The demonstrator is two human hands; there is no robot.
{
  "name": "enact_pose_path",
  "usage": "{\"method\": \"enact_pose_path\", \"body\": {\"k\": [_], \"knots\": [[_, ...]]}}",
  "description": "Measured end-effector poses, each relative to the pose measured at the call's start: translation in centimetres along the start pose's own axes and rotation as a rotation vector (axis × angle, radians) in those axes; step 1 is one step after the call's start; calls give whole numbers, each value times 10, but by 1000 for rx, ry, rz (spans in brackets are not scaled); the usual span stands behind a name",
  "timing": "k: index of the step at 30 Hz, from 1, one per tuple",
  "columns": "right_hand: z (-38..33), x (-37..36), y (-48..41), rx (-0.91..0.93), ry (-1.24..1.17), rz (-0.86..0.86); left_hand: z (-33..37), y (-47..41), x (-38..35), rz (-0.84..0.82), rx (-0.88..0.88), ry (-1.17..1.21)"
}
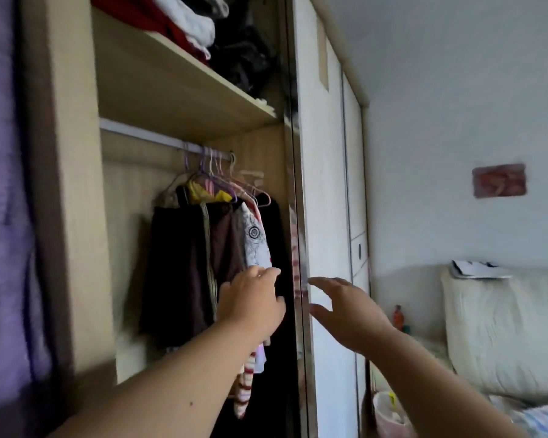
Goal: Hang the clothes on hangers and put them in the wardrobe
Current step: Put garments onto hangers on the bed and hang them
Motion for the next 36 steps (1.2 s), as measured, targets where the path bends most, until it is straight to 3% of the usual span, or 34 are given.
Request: {"method": "enact_pose_path", "body": {"k": [8,14,18,24,27,29,32,36], "knots": [[-13,10,-144,117,-120,86,-73,-93,45,147,191,-84],[18,1,-272,196,-245,104,-88,-178,53,249,142,-72],[23,-7,-359,283,-349,65,-95,-238,53,240,148,-169],[15,-30,-474,244,-450,-96,-117,-295,36,156,214,-258],[19,-57,-506,135,-488,-217,-122,-303,25,123,212,-315],[13,-72,-516,162,-391,-270,-128,-302,22,114,234,-327],[2,-74,-515,247,-318,-213,-135,-297,21,109,261,-341],[-14,-69,-500,364,-552,-140,-136,-288,25,113,273,-337]]}}
Point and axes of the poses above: each hand's wrist, its own y-axis away from the middle knuckle, its own x-axis out of the back of the hand, z = x × y, the point moved 10 cm from there along -y, towards the middle knuckle, and after that the axes turned 5 degrees about -z, right-handed, at the moved point
